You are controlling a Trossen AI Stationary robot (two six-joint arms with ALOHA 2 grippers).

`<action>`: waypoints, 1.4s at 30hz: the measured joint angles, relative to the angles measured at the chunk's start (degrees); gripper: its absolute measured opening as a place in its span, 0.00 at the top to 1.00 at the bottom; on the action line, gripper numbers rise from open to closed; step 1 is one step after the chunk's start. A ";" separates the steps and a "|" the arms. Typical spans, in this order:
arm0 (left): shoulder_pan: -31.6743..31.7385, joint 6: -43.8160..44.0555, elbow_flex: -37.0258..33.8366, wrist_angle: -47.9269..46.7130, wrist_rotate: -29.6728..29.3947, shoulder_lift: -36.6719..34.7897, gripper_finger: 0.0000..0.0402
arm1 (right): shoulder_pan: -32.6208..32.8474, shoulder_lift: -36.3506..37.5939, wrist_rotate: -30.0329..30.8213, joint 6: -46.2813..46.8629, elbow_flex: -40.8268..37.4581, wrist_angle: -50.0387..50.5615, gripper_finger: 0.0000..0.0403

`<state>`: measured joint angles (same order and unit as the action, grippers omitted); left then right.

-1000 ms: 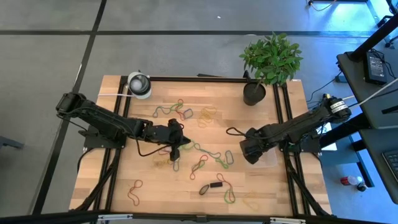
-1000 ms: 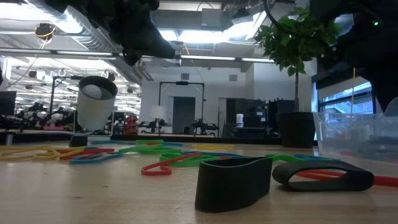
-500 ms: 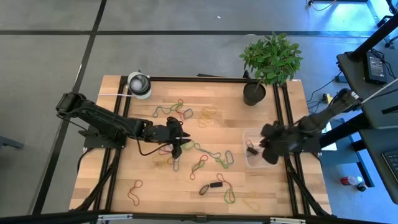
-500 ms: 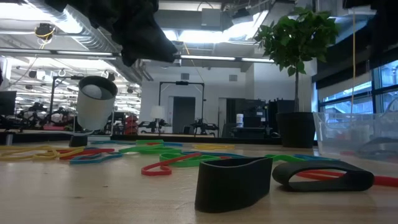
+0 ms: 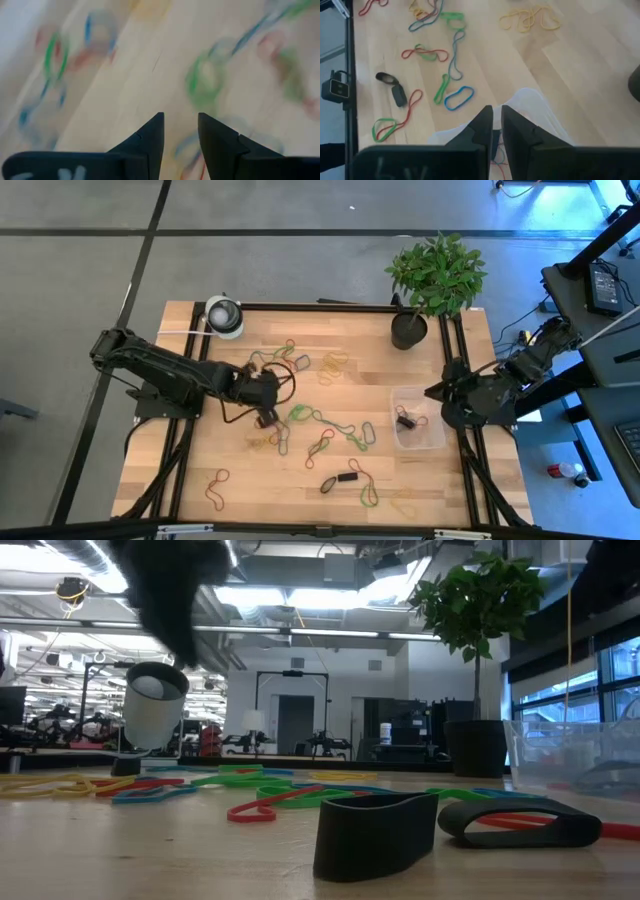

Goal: Pick and place rubber bands into bin
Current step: Put the yellow rubber band into the transparent bin

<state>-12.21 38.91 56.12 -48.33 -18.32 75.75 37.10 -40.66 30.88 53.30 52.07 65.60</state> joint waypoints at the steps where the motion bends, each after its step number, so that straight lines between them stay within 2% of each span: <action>1: 0.28 2.75 0.31 -3.81 1.57 0.00 0.71 | 0.00 -0.04 0.28 0.02 0.00 0.03 0.89; 6: 0.86 11.76 -1.99 -15.50 8.88 -0.02 0.66 | -0.02 -0.05 1.22 0.15 -0.02 0.05 0.89; 10: 0.86 16.25 -6.73 -15.43 11.70 0.00 0.59 | 0.00 -0.07 1.22 0.26 -0.02 0.04 0.89; 12: 0.86 17.83 -9.56 -13.58 13.39 0.00 0.55 | -0.02 -0.07 1.24 0.46 -0.02 0.01 0.89; 18: 0.89 16.91 -14.79 -5.44 12.75 0.00 0.46 | -0.02 -0.09 1.24 0.56 -0.02 -0.59 0.89; 24: 2.19 16.97 -19.28 1.72 12.23 0.30 0.44 | -0.04 -0.09 2.58 1.42 -0.02 -1.02 0.89; 34: 2.79 16.89 -24.96 3.98 17.55 0.46 0.52 | -0.04 -0.22 3.14 2.16 -0.04 -1.63 0.89; 38: 1.60 15.92 -25.67 5.26 17.26 0.44 0.63 | -0.04 -0.22 3.14 2.16 -0.04 -2.10 0.89; 42: 0.80 22.97 -25.55 6.09 16.12 0.42 0.81 | -0.05 -0.22 3.42 2.13 -0.04 -2.29 0.89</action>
<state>-11.41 61.88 30.57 -42.24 -2.20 76.16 37.06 -40.88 34.29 55.43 52.03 63.30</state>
